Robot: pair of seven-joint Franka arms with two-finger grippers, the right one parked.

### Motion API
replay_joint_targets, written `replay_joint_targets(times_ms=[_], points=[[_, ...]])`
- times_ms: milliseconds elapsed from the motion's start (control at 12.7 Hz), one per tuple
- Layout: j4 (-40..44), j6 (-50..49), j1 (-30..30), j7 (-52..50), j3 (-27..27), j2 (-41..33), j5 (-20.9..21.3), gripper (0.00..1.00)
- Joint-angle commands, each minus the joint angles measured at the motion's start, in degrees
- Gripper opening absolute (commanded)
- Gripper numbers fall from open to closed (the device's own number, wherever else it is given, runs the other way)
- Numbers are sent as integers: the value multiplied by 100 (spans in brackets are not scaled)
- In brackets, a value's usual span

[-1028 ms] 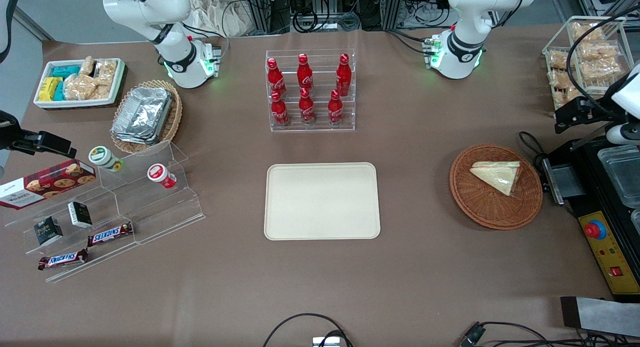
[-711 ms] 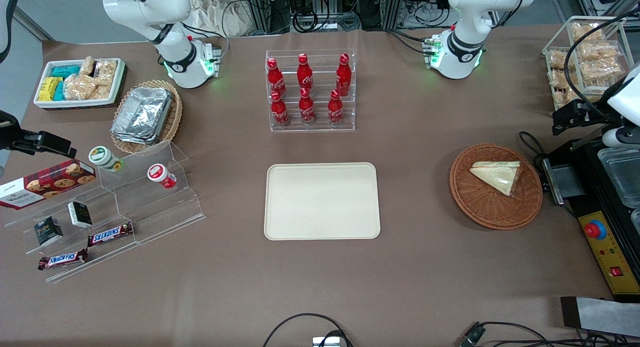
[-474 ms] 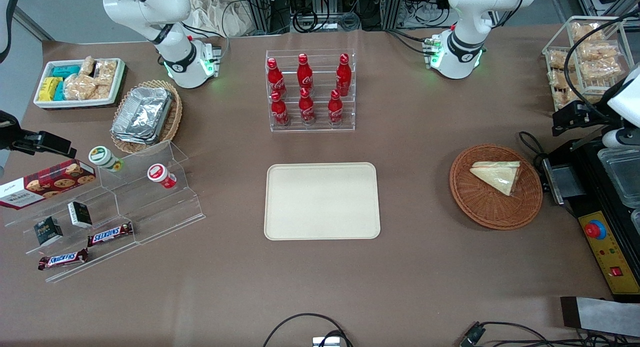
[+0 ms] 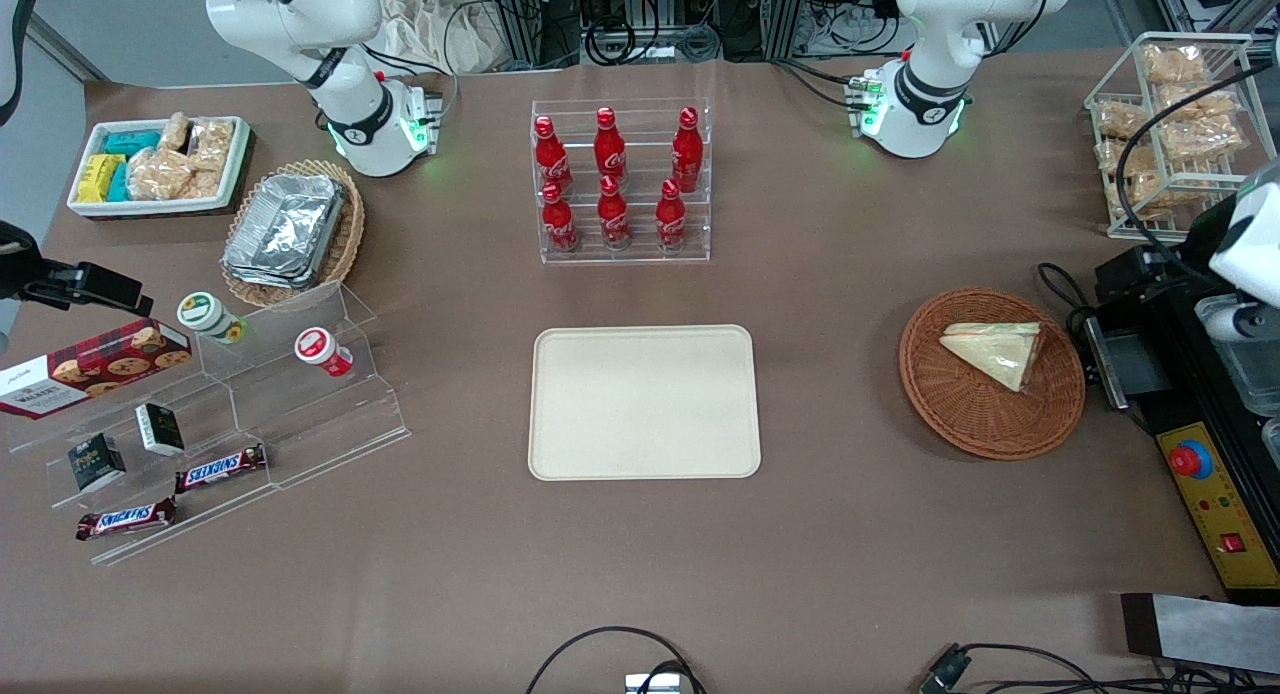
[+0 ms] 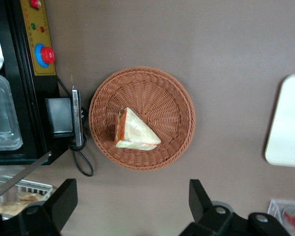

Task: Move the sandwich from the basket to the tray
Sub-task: 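Move the left gripper over the wrapped sandwich in the wicker basket, then lower the open left gripper around the sandwich's wrapped edge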

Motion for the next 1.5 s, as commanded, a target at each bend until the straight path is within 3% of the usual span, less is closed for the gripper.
replay_joint_targets(times_ms=[0, 553, 1423], points=[[-492, 567, 72, -862, -27, 23, -40, 100], [-2082, 2245, 344, -2209, -27, -214, -251, 100], [-3957, 4357, 863, -2456, -27, -250, -1208, 100]])
